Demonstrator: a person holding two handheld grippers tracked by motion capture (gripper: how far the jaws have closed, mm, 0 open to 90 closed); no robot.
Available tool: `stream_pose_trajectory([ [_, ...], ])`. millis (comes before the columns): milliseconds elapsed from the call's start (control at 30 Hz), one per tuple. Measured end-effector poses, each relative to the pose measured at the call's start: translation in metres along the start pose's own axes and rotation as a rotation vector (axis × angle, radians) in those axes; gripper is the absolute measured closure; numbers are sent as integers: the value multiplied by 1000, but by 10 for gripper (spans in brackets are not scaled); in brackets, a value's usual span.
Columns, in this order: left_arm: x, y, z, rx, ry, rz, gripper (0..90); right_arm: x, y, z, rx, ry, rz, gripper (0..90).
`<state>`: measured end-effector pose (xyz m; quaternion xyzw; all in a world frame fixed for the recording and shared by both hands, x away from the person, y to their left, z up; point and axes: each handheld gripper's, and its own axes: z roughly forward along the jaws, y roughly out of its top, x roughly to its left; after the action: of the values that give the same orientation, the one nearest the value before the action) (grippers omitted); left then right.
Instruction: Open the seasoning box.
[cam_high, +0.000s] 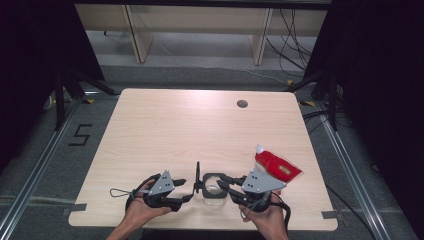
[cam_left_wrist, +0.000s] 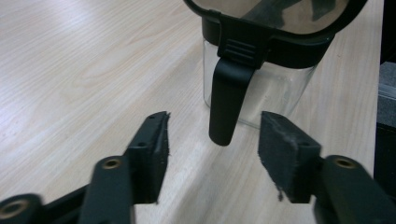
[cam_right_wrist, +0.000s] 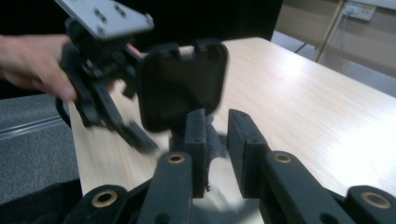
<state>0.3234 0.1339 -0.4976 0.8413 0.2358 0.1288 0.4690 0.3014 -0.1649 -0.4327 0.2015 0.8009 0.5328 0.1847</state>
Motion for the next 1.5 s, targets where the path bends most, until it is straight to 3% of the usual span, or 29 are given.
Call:
stream_pose_trajectory([
  [33,-1,-1,-1,5,-1,-11,385,-2,-4,-4,0,-10,-2,775],
  [67,0,-3,-3,13,9,13,363,-2,-9,-8,2,-8,32,765],
  [100,0,-4,-4,29,10,11,351,-4,-13,-11,4,-12,22,755],
  [133,-3,-6,-6,34,17,-21,339,-6,-17,-14,2,-13,23,741],
  [167,-3,-7,-7,44,25,-19,331,-7,-22,-18,7,-17,32,733],
  [233,-6,-8,-9,31,12,-50,312,-9,-30,-25,13,-24,34,721],
  [267,-5,-8,-11,45,19,-39,297,-9,-33,-29,22,-26,44,717],
  [300,-7,-9,-11,19,9,-63,290,-10,-36,-32,21,-34,51,712],
  [400,-6,-10,-15,35,16,-35,276,-12,-41,-43,17,-45,52,675],
  [467,-7,-11,-15,26,17,-44,265,-12,-43,-47,20,-42,60,662],
  [500,-9,-13,-16,28,20,-77,256,-14,-47,-53,21,-56,66,644],
  [633,-8,-13,-18,56,13,-72,234,-16,-52,-63,17,-64,80,627],
  [667,-9,-14,-18,60,29,-80,216,-18,-55,-70,22,-90,95,613],
  [733,-9,-15,-17,46,29,-86,206,-21,-57,-77,17,-103,83,600],
  [800,-9,-14,-19,64,22,-83,206,-24,-60,-83,28,-118,97,558],
  [833,-10,-14,-19,54,25,-56,206,-24,-62,-85,26,-129,127,533],
  [900,-13,-14,-19,51,24,-74,202,-25,-66,-90,44,-132,157,513],
  [967,-14,-14,-21,59,31,-46,201,-28,-70,-92,27,-142,143,499],
  [1033,-13,-14,-22,71,29,-22,197,-24,-71,-97,54,-153,184,490],
  [1067,-14,-14,-22,75,35,-51,197,-27,-72,-99,47,-161,157,487],
  [1100,-14,-15,-21,66,45,-53,195,-28,-73,-100,47,-166,144,487],
  [1133,-15,-14,-22,63,49,-60,193,-27,-73,-103,51,-170,176,482],
  [1233,-15,-15,-20,45,46,-81,191,-31,-76,-109,51,-181,148,481],
  [1400,-15,-15,-20,69,39,-77,192,-32,-82,-119,69,-211,188,472],
  [1500,-15,-14,-20,69,41,-78,191,-35,-84,-123,67,-229,161,467],
])
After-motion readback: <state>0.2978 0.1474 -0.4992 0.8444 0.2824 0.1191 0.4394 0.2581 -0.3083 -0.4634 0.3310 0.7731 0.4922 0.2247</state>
